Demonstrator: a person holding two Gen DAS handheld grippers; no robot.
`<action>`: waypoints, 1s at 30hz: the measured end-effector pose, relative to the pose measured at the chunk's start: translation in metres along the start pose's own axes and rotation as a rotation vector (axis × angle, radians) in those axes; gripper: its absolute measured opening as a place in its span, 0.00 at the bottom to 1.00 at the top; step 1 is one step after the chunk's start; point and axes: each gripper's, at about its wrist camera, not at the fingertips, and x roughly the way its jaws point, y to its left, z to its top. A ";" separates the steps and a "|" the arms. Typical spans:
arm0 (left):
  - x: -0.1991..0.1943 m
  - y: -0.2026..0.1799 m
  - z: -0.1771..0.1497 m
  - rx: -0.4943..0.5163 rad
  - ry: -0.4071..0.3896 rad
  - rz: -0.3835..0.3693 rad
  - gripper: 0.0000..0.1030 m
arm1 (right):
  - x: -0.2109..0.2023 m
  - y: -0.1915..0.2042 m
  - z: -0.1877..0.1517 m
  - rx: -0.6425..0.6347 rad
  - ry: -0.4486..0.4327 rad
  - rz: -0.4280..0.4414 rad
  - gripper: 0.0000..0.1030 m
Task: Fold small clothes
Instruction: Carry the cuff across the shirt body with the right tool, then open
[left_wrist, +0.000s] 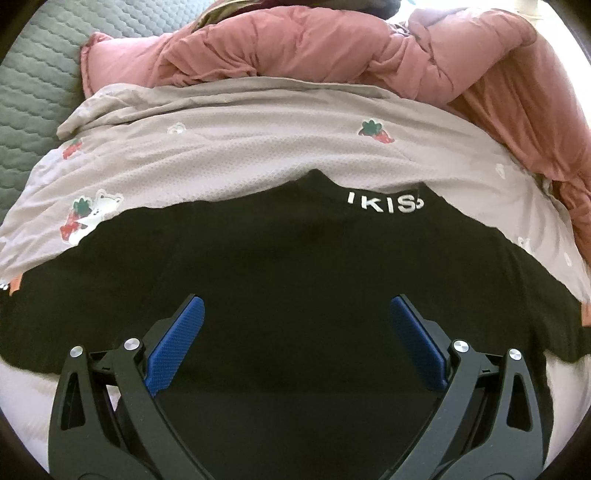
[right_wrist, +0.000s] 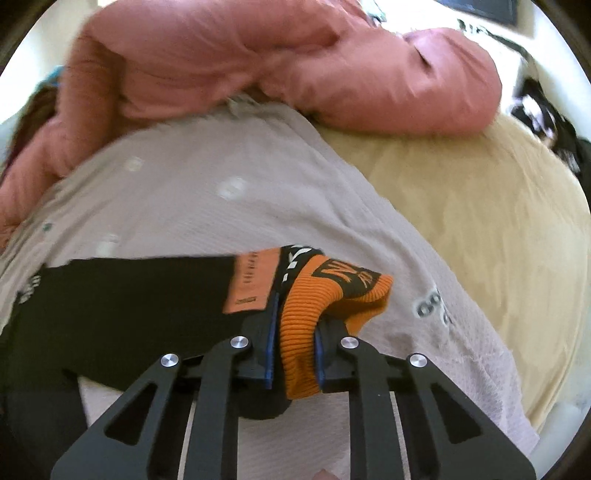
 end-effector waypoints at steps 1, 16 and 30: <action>0.002 0.001 -0.002 0.004 0.005 -0.002 0.91 | -0.008 0.007 0.002 -0.007 -0.019 0.024 0.14; -0.015 0.047 0.000 -0.069 -0.039 -0.028 0.91 | -0.071 0.169 0.011 -0.179 -0.121 0.342 0.14; -0.026 0.091 0.007 -0.165 -0.055 -0.051 0.91 | -0.065 0.311 -0.020 -0.339 -0.038 0.542 0.11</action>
